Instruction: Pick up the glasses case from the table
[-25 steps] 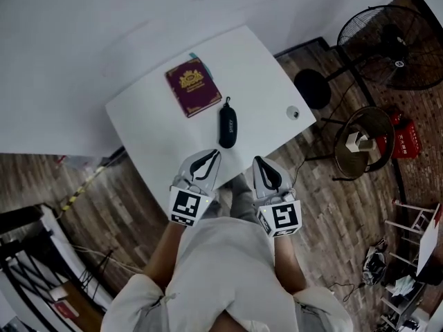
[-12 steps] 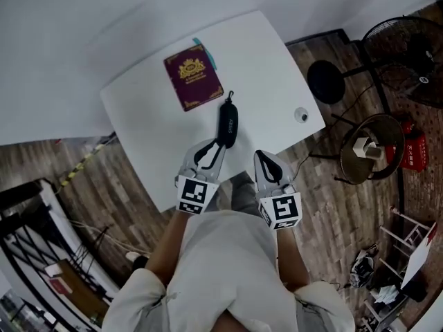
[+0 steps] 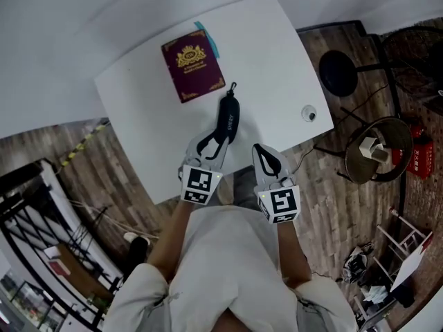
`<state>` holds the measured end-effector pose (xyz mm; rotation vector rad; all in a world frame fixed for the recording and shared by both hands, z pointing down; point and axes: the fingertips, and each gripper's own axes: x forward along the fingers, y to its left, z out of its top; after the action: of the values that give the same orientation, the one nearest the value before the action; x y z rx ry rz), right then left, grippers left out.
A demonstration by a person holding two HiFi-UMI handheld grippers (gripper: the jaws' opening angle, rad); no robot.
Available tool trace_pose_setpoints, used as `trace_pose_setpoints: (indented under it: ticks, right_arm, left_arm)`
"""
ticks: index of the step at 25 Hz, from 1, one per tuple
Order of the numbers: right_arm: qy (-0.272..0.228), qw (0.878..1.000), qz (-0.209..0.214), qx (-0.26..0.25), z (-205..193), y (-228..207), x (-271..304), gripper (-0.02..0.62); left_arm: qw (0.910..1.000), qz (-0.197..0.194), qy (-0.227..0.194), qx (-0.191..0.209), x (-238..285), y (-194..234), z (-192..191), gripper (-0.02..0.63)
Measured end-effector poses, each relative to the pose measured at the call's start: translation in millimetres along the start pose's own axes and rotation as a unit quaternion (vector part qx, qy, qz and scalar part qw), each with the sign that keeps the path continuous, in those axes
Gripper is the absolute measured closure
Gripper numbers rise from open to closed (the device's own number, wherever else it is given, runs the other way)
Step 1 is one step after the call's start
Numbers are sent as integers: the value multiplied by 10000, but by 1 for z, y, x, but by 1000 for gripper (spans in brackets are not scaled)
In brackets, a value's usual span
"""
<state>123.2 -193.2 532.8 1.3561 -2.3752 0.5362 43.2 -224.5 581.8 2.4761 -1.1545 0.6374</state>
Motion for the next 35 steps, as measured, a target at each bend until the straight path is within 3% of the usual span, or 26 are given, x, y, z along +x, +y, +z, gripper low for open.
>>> trace_pose_setpoints:
  ticks: [7, 22, 35]
  right_arm:
    - [157, 9998, 120, -4, -8, -9, 7, 592]
    - [376, 9990, 230, 17, -19, -24, 10, 592]
    - [462, 9984, 318, -9, -21, -36, 14, 592]
  left_arm:
    - [9995, 137, 278, -60, 17, 2, -18, 451]
    - [9956, 337, 842, -233, 56, 1, -50, 279]
    - [9892, 538, 1353, -166, 77, 1, -74, 227]
